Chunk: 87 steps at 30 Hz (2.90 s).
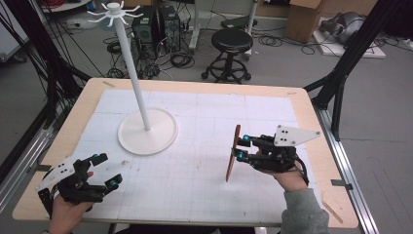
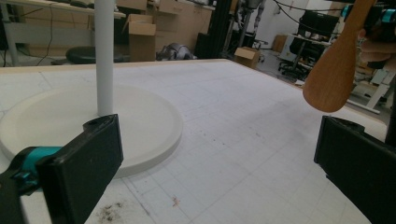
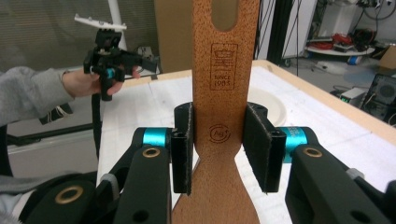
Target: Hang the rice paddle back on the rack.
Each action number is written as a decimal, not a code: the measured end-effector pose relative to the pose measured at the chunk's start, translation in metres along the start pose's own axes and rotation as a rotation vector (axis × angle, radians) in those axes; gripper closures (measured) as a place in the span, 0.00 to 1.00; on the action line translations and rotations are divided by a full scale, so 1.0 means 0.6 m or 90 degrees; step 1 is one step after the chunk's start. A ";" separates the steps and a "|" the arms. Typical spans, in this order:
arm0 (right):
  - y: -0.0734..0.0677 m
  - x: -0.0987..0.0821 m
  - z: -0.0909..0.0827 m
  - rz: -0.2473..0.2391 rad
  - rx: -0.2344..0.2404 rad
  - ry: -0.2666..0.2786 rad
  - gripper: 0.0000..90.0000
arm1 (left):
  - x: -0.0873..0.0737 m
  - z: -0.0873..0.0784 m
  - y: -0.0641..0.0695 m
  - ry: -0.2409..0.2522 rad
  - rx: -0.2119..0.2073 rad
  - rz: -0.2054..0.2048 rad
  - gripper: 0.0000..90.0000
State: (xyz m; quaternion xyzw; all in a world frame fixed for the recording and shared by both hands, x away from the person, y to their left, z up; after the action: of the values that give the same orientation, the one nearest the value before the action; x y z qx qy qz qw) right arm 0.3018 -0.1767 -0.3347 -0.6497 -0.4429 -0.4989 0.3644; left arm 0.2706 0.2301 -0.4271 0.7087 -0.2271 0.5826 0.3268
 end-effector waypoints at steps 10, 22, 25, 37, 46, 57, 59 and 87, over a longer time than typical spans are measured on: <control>0.026 0.051 0.036 0.006 -0.035 0.011 0.71 | 0.000 0.007 -0.001 -0.004 -0.004 0.002 0.02; 0.039 0.102 0.096 0.000 -0.008 0.004 0.71 | -0.003 0.008 -0.001 -0.007 -0.003 0.000 0.02; 0.040 0.110 0.105 -0.003 -0.004 0.002 0.71 | -0.004 0.008 0.001 -0.010 -0.007 0.004 0.02; 0.052 0.148 0.140 0.014 0.009 0.012 0.71 | -0.008 0.010 0.000 -0.018 0.002 0.009 0.02; 0.052 0.182 0.180 -0.009 0.008 -0.006 0.71 | -0.011 0.007 0.002 -0.022 0.003 0.010 0.02; 0.050 0.217 0.230 -0.020 0.012 -0.014 0.71 | -0.001 -0.002 0.003 0.013 -0.003 -0.025 0.02; 0.050 0.222 0.237 -0.021 0.013 -0.015 0.71 | 0.000 -0.003 0.004 0.017 -0.004 -0.026 0.02; 0.073 0.288 0.272 -0.038 -0.021 0.000 0.71 | -0.007 -0.015 -0.001 0.008 0.015 -0.023 0.02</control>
State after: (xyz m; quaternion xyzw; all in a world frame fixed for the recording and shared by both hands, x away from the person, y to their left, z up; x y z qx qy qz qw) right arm 0.4151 -0.0057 -0.2071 -0.6421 -0.4539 -0.5168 0.3386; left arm 0.2638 0.2370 -0.4302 0.7129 -0.2058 0.5834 0.3304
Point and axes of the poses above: each handheld gripper's, and its own axes: z roughly forward along the jaws, x roughly out of its top, y roughly to its right, the point moved 7 cm from there along z, roughly forward along the jaws, and after that the axes turned 1 degree about x, right-handed, at the moved point
